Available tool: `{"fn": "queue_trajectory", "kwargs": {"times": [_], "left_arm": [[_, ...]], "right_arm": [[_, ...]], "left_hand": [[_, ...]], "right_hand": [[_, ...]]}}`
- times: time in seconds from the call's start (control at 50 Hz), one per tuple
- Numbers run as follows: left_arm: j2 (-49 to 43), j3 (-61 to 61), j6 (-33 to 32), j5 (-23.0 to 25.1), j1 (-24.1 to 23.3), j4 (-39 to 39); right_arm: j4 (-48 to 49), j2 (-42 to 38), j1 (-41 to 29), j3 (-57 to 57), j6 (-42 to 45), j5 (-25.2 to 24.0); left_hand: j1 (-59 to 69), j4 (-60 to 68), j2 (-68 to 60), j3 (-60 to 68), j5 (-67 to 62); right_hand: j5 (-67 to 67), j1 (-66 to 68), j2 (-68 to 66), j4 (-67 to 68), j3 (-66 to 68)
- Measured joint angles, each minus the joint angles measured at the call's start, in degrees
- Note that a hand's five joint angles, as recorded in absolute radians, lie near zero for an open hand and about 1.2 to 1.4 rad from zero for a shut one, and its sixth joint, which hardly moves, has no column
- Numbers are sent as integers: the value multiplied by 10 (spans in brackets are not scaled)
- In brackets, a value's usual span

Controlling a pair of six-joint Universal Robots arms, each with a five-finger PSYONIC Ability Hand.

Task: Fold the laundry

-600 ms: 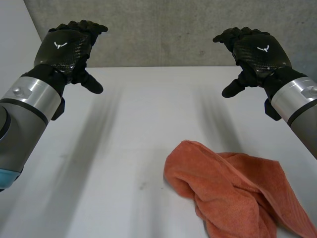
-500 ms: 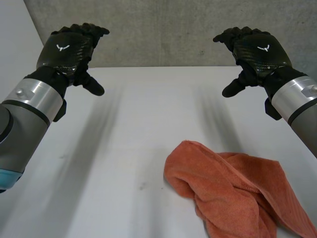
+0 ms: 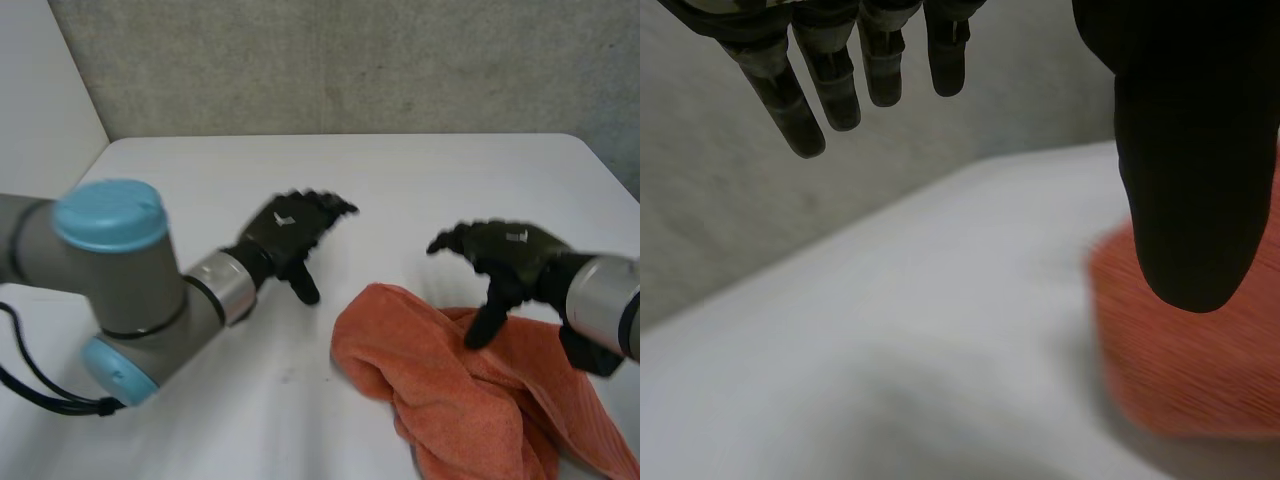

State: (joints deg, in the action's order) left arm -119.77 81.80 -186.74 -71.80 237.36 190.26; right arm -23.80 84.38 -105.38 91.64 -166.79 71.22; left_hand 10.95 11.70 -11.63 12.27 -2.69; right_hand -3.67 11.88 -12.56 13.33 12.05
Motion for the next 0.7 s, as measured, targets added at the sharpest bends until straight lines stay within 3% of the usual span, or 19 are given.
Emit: {"fn": "queue_trajectory", "kwargs": {"times": [0.16, 0.24, 0.28, 0.3, 0.32, 0.34, 0.36, 0.42, 0.54, 0.62, 0.7], "left_arm": [[-72, -29, 0, 32, -39, -23], [-95, -39, 0, 46, -50, -25], [-101, -42, 0, 48, -53, -25], [-104, -45, 0, 49, -55, -24], [-106, -48, 0, 49, -56, -23], [-107, -50, 0, 48, -57, -23], [-109, -55, 0, 46, -59, -21], [-107, -65, 1, 38, -60, -19], [-67, -118, 0, -55, -53, 4], [-6, -133, -3, -135, -38, 54], [64, -107, -5, -180, -19, 113]], "right_arm": [[5, 35, 48, 122, 77, 1], [19, 40, 77, 163, 111, -1], [33, 40, 85, 172, 121, -3], [40, 40, 88, 175, 125, -5], [52, 40, 91, 177, 130, -7], [64, 40, 93, 178, 133, -10], [91, 40, 94, 176, 137, -17], [127, 39, 94, 166, 140, -26], [212, 11, 64, 62, 123, -34], [299, -12, 12, -39, 87, -18], [394, -12, -23, -79, 60, 5]], "left_hand": [[0, 0, 0, 0, 0], [128, 105, -104, 97, -96], [184, 155, -155, 147, -145], [356, 307, -319, 298, -294], [436, 380, -381, 371, -366], [436, 380, -381, 371, -366], [535, 536, -536, 525, -509], [535, 542, -546, 531, -512], [535, 566, -567, 553, -514], [535, 566, -568, 554, -514], [535, 566, -568, 554, -514]], "right_hand": [[0, 0, 0, 0, 0], [-5, 5, -7, 6, 9], [-190, 176, -219, 199, 221], [-220, 207, -254, 231, 243], [-321, 311, -367, 339, 351], [-321, 311, -367, 339, 351], [-501, 443, -536, 521, 533], [-521, 445, -548, 544, 552], [-522, 445, -548, 547, 554], [-522, 445, -548, 547, 554], [-522, 445, -548, 547, 554]]}}
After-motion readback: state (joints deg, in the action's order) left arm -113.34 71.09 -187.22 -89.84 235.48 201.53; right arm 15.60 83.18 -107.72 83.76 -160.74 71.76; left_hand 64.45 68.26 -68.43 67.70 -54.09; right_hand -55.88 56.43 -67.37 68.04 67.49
